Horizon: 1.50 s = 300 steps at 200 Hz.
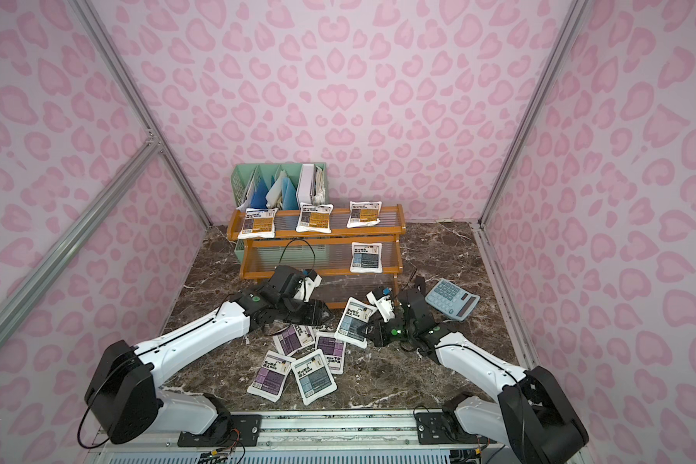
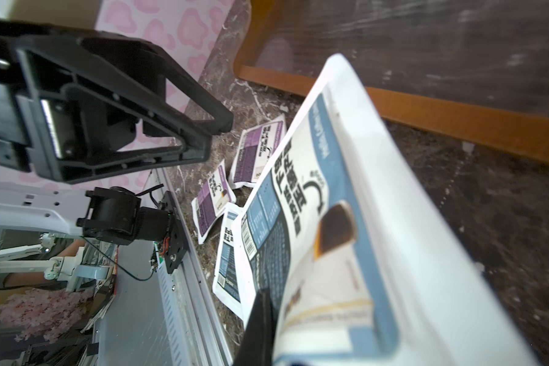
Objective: Place the bagged coffee beans on the shelf by color
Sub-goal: Pick up the bagged coffee beans at the center of the board, then place the bagged coffee beans on the shelf.
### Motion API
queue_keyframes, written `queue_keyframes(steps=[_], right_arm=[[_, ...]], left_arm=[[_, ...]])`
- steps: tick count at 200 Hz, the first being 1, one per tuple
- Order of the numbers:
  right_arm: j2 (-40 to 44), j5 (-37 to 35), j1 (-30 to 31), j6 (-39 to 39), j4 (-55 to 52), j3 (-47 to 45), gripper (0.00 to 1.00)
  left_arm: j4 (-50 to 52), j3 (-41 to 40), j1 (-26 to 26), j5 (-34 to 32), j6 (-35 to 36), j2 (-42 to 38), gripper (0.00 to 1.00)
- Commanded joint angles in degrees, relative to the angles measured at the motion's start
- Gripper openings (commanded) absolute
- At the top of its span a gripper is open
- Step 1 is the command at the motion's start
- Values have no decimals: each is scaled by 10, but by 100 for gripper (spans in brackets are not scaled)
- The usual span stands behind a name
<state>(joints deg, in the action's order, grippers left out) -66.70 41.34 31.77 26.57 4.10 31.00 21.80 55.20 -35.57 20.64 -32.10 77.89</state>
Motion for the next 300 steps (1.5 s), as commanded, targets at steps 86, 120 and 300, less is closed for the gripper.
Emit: queue_keyframes(steps=[86, 120, 300], right_arm=[[-84, 26, 15, 63, 77, 146, 2], [-111, 33, 34, 74, 88, 165, 2], [-64, -25, -11, 39, 12, 175, 49]], left_arm=[[-143, -83, 34, 112, -82, -95, 49], [-218, -104, 39, 86, -105, -110, 41], [-331, -100, 47, -113, -134, -89, 0]])
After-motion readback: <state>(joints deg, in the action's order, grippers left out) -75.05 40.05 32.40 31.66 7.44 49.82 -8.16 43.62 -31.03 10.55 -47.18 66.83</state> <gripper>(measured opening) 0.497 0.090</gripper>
